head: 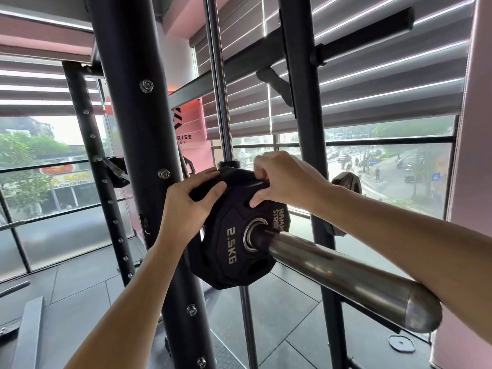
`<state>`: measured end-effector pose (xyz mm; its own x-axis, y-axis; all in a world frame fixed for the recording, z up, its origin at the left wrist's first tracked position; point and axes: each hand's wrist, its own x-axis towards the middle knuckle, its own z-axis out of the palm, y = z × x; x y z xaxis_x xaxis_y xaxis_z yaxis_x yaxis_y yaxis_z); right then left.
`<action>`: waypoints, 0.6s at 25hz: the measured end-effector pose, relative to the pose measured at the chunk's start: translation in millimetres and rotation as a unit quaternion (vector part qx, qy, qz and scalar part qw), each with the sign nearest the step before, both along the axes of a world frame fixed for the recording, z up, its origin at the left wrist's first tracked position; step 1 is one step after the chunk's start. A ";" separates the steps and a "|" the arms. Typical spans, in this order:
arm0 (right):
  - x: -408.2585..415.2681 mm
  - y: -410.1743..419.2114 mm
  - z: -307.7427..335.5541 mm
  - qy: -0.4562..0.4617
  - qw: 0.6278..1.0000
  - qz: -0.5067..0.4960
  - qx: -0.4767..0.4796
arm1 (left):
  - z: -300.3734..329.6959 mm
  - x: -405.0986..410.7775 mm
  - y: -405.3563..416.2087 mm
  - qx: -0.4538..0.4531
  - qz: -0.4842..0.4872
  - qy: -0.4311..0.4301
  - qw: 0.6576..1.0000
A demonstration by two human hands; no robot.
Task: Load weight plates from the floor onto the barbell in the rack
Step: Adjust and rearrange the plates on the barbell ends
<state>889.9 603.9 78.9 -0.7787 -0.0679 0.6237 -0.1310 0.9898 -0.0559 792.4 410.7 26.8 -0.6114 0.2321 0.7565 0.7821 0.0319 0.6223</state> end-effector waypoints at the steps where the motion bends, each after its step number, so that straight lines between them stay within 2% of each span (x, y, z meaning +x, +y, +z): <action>1: 1.0 3.4 0.1 -0.016 0.999 -0.045 -0.024 | -0.6 -0.5 -0.1 -0.002 -0.001 0.001 1.000; 3: -1.5 11.6 -2.0 -0.100 0.985 -0.087 -0.109 | -1.2 0.0 -1.2 -0.020 -0.001 0.008 1.000; 5: -5.8 12.7 -6.1 -0.141 0.971 -0.059 -0.184 | -1.6 1.6 -2.6 -0.040 -0.002 0.014 0.999; 11: -1.5 -0.8 -9.7 -0.018 0.987 -0.042 -0.156 | -0.4 2.0 -4.7 -0.053 -0.008 0.018 0.998; 15: 4.8 5.2 -5.6 0.024 0.978 0.067 -0.194 | 1.0 2.9 -5.2 -0.074 -0.001 0.022 0.997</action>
<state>894.6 609.1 73.3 -0.7486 0.0823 0.6578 -0.2694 0.8689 -0.4153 795.3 405.6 27.8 -0.5774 0.3444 0.7403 0.8091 0.1195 0.5754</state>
